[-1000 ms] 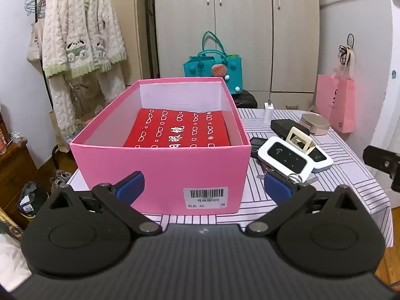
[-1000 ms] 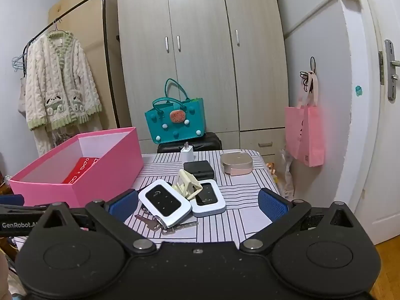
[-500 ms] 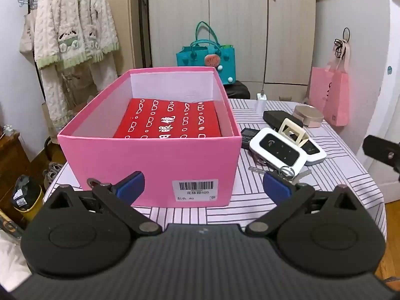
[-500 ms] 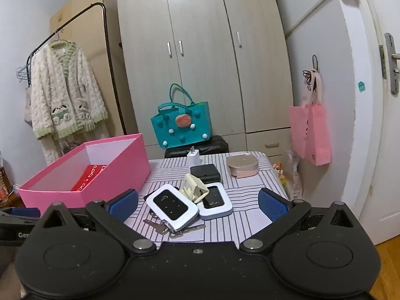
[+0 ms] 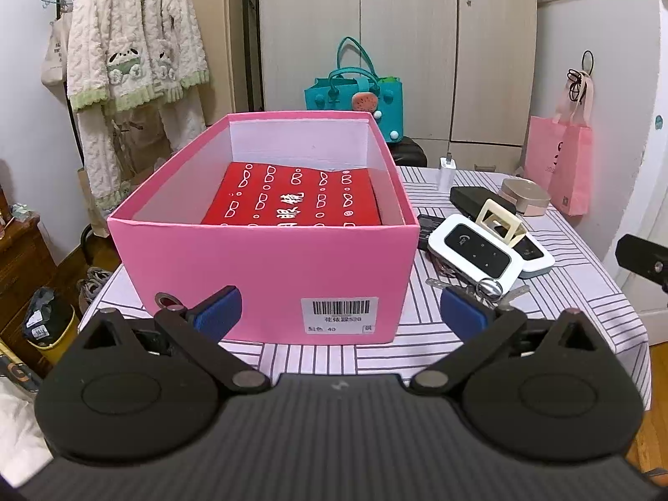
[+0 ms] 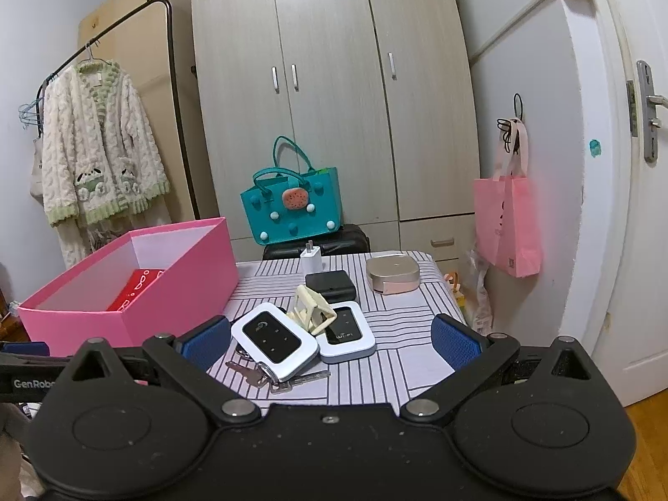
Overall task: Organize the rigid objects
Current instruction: 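Move both tools toward the white Wi-Fi router beside the pink box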
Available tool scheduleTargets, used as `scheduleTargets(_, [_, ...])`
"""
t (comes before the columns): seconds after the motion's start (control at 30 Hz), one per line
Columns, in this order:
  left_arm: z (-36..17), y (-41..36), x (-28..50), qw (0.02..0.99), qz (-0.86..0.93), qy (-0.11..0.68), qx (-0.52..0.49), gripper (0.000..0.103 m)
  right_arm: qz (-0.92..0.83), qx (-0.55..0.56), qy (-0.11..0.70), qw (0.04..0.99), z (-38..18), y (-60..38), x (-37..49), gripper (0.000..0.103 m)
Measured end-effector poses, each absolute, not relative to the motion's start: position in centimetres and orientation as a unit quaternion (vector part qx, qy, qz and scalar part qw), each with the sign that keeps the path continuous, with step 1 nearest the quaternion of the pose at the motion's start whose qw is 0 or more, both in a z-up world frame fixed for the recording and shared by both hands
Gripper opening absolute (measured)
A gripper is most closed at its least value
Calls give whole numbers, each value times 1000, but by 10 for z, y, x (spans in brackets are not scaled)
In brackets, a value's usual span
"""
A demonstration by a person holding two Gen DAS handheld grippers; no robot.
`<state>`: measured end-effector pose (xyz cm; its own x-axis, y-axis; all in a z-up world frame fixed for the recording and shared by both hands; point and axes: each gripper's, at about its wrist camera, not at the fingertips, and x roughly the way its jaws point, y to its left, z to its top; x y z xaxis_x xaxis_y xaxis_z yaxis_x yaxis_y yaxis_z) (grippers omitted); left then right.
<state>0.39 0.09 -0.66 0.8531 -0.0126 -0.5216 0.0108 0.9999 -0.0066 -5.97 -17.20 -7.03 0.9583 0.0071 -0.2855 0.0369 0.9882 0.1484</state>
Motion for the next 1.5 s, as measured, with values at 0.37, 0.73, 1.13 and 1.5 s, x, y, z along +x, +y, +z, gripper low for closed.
scheduleTargets(0.37, [-10, -14, 4, 962, -12, 273, -7, 103, -23, 74, 146, 986, -74, -182, -62, 103])
scheduleTargets(0.73, [-13, -33, 1, 960, -29, 279, -5, 103, -34, 71, 147, 986, -77, -192, -63, 103])
scheduleTargets(1.13, [-15, -30, 5, 957, -16, 289, -23, 103, -28, 67, 150, 986, -79, -191, -61, 103])
scheduleTargets(1.5, [-16, -27, 6, 956, -14, 293, -27, 103, -27, 64, 155, 985, -82, -188, -59, 103])
